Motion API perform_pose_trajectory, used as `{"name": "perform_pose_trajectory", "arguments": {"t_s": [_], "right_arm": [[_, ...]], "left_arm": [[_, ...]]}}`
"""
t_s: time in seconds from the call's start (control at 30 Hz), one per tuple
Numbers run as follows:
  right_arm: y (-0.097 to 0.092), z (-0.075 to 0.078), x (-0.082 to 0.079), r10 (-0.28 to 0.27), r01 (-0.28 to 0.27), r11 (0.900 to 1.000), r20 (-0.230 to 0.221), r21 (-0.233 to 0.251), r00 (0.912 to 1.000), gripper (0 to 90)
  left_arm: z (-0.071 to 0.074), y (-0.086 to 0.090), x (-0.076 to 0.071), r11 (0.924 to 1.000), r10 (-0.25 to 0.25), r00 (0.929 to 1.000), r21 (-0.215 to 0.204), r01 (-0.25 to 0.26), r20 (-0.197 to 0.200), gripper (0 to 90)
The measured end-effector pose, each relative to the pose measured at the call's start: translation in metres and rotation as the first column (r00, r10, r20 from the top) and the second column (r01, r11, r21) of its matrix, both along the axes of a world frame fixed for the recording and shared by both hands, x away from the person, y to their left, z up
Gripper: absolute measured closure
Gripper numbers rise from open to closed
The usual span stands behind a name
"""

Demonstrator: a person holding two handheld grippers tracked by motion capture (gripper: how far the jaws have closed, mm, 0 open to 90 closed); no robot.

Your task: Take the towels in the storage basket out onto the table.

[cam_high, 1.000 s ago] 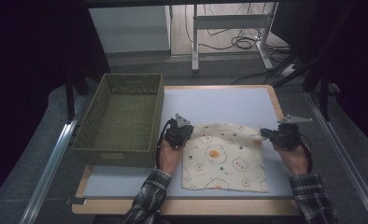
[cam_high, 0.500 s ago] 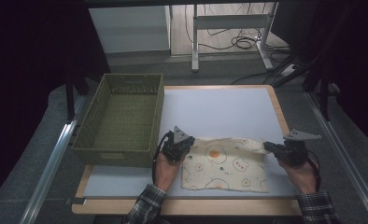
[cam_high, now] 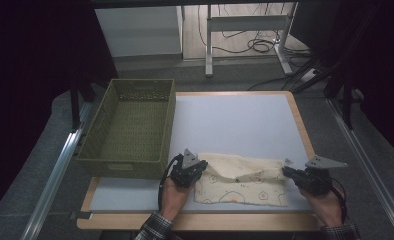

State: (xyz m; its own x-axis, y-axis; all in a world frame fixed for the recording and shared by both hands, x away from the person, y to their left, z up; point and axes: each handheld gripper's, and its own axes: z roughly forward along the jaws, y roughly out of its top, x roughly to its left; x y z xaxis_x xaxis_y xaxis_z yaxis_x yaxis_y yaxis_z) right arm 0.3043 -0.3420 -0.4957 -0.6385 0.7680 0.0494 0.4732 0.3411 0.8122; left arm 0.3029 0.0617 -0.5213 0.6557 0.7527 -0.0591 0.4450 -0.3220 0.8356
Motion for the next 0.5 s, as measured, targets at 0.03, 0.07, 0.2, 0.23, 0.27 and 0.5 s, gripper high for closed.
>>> {"name": "perform_pose_trajectory", "arguments": {"t_s": [0.03, 0.07, 0.2, 0.23, 0.27, 0.5], "right_arm": [[0.000, -0.001, -0.003, 0.002, -0.002, 1.0000, -0.002, 0.003, 1.0000, 86.8], [-0.001, -0.002, -0.004, 0.003, -0.003, 1.0000, -0.002, 0.005, 1.0000, 86.8], [-0.001, -0.002, -0.014, 0.010, -0.010, 0.9999, 0.004, 0.011, 0.9999, 86.7], [-0.001, -0.002, -0.016, 0.013, -0.013, 0.9998, 0.008, 0.011, 0.9999, 86.7], [0.000, -0.002, -0.018, 0.014, -0.014, 0.9998, 0.008, 0.013, 0.9999, 86.6], [0.003, -0.003, -0.028, 0.033, -0.033, 0.9994, 0.013, 0.008, 0.9994, 86.4]], "left_arm": [[0.000, 0.001, -0.002, 1.0000, -0.002, 1.0000, -0.001, 0.002, 0.000, 85.7], [0.000, 0.001, -0.004, 1.0000, -0.004, 1.0000, -0.006, 0.004, 0.001, 85.7], [0.000, 0.006, -0.013, 0.9996, 0.000, 0.9999, -0.027, 0.000, 0.011, 85.7], [0.000, 0.007, -0.015, 0.9995, 0.000, 0.9999, -0.030, 0.000, 0.012, 85.7], [0.000, 0.008, -0.017, 0.9995, -0.002, 0.9999, -0.033, 0.003, 0.013, 85.7], [0.004, 0.013, -0.033, 0.9980, -0.016, 0.9995, -0.060, 0.018, 0.027, 85.7]]}}
